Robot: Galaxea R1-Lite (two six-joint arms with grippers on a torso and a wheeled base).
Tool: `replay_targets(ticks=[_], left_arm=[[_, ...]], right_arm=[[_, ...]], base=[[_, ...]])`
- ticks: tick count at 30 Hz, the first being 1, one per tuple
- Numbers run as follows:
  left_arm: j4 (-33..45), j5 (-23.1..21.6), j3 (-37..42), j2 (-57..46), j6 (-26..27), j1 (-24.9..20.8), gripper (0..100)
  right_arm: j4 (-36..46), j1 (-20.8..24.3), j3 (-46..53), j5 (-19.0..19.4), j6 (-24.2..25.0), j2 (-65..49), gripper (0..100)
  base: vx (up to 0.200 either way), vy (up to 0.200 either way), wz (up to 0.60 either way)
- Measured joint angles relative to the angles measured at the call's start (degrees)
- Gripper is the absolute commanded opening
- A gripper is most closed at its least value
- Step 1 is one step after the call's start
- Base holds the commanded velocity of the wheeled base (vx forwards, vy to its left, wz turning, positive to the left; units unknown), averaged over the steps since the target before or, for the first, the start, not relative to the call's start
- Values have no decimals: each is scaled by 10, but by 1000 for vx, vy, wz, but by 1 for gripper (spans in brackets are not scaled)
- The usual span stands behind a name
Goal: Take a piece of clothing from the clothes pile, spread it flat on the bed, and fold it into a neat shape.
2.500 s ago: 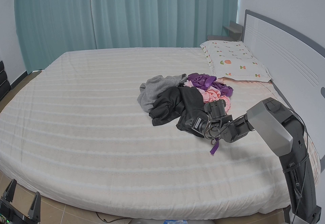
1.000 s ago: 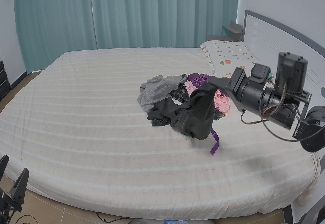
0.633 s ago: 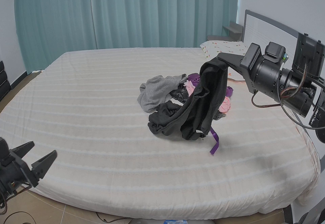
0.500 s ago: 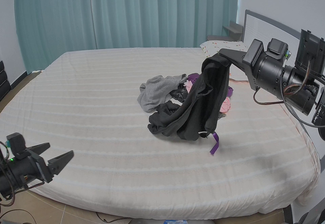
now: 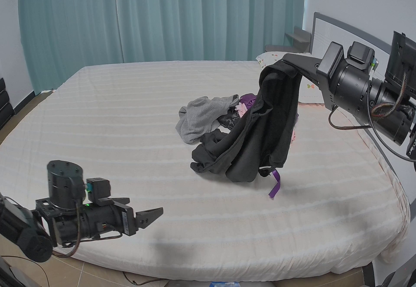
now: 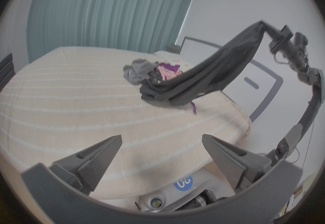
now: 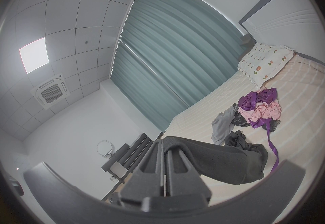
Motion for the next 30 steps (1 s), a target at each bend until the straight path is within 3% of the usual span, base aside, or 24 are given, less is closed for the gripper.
replay_targets(ticks=[16, 30], left_arm=[[-81, 48, -170, 279, 2, -34, 100], [-89, 58, -356, 429, 39, -33, 100]], right_arm=[[-2, 11, 17, 4, 5, -16, 0], [2, 25, 7, 10, 6, -26, 0]], base=[[0, 0, 0], [0, 0, 0]])
